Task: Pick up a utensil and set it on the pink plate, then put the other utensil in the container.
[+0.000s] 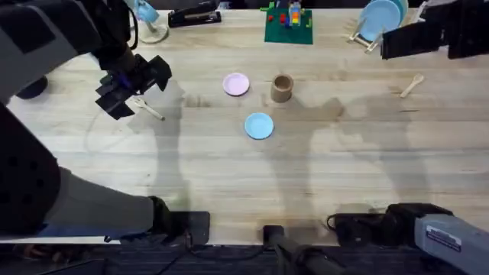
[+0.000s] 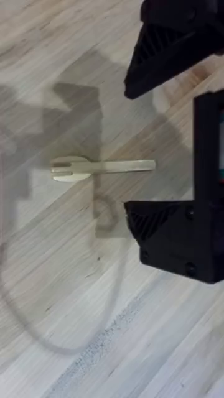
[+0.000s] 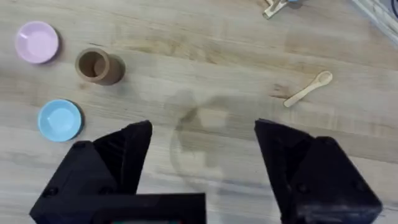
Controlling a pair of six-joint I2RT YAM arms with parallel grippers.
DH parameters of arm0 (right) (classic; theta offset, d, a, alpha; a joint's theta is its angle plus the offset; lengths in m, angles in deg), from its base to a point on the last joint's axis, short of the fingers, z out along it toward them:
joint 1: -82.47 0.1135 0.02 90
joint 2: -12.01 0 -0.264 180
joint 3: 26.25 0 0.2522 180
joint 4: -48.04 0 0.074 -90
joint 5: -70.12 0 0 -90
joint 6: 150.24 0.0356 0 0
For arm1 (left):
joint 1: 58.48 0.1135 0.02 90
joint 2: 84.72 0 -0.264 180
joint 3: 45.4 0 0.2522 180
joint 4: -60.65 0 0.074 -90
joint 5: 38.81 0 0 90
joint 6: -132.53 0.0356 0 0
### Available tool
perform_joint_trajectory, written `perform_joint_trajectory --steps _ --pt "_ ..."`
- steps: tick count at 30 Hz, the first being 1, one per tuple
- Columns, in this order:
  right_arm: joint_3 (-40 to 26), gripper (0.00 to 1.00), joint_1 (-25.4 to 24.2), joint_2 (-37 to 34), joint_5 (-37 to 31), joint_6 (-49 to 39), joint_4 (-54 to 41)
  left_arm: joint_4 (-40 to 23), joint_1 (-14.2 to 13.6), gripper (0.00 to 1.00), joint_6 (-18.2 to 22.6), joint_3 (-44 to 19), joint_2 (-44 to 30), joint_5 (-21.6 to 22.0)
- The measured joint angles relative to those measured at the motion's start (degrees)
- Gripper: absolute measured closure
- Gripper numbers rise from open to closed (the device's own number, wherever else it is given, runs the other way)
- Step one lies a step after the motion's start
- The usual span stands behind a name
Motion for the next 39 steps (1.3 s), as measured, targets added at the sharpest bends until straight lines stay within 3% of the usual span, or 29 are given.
perform_joint_trajectory --steps 11,25,39 --pt "0.0 0.007 0.0 0.0 0.0 0.0 0.0 1.27 3.83 0.01 0.0 0.04 -1.92 -1.64" --pt "0.0 0.007 0.0 -0.02 0.0 0.0 0.0 7.84 3.81 0.008 0.02 5.75 -2.28 -4.0" --pt "0.0 0.008 0.0 0.0 0.0 0.0 0.0 7.1 3.81 0.006 -1.8 5.92 -2.28 -2.75"
